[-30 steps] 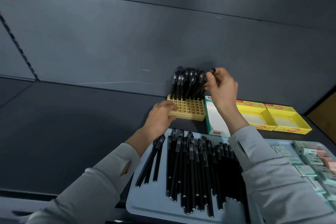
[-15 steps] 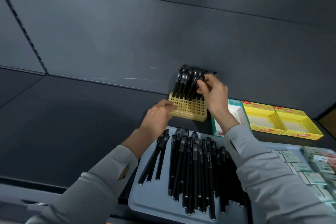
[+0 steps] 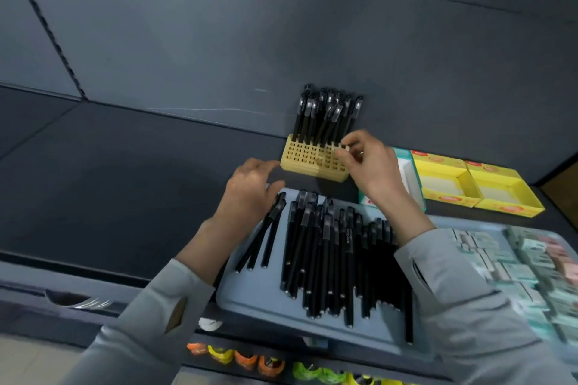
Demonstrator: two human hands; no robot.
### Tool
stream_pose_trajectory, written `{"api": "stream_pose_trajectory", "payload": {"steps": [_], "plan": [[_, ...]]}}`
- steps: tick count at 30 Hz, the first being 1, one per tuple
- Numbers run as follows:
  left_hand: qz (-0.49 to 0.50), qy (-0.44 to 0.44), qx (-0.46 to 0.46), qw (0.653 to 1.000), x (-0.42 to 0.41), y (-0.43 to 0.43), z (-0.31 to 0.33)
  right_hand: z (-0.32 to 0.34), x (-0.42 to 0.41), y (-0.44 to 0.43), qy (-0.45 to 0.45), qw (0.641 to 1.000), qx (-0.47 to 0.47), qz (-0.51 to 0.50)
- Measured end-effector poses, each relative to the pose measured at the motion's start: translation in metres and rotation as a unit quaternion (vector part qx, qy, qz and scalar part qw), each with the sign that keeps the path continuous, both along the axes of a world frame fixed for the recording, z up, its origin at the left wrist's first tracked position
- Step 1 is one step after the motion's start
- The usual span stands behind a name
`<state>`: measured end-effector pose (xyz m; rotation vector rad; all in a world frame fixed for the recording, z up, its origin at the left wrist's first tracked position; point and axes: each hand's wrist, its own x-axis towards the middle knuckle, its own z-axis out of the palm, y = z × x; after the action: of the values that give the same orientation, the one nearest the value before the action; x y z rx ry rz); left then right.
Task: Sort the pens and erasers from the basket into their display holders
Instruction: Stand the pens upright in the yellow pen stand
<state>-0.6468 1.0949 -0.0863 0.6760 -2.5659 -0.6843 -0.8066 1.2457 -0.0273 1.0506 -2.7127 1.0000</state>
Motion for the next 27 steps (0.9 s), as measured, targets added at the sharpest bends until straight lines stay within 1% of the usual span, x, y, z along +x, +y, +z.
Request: {"api": "stream_pose_trajectory", "payload": {"steps": [3,6,7,9,10,11,13,14,17,22,24,27], "plan": [[-0.006,-0.028,-0.031,0.999,0.028,0.023,0.000,-0.012,0.024,0.017,-0.002,0.999,0.052,-0.014],[-0.021,-0.051,-0.094,0.994,0.044,0.050,0.001,-0.028,0.049,0.029,0.009,0.996,0.087,-0.021],[-0.020,-0.085,-0.112,0.990,0.046,0.058,0.005,-0.033,0.057,0.032,0.013,0.996,0.089,-0.018],[-0.019,-0.200,-0.134,0.970,0.044,0.070,0.012,-0.038,0.072,0.035,0.018,0.996,0.083,-0.008],[-0.023,-0.232,-0.143,0.962,0.043,0.073,0.013,-0.039,0.079,0.036,0.014,0.997,0.082,0.000],[-0.023,-0.245,-0.140,0.959,0.042,0.075,0.016,-0.041,0.085,0.037,0.008,0.996,0.088,0.007],[-0.021,-0.247,-0.126,0.961,0.042,0.074,0.018,-0.044,0.093,0.037,0.004,0.994,0.112,0.011],[-0.023,-0.250,-0.133,0.959,0.042,0.072,0.019,-0.045,0.095,0.037,0.004,0.992,0.122,0.008],[-0.019,-0.278,-0.192,0.941,0.040,0.069,0.020,-0.043,0.097,0.033,-0.001,0.992,0.124,0.001],[0.002,-0.326,-0.206,0.923,0.021,0.067,0.014,-0.041,0.093,0.027,-0.001,0.992,0.129,-0.006],[-0.003,-0.299,-0.203,0.932,0.019,0.068,0.014,-0.042,0.091,0.026,0.004,0.992,0.126,-0.015],[-0.003,-0.233,-0.134,0.963,0.020,0.062,0.017,-0.042,0.088,0.024,0.004,0.994,0.101,-0.035]]}}
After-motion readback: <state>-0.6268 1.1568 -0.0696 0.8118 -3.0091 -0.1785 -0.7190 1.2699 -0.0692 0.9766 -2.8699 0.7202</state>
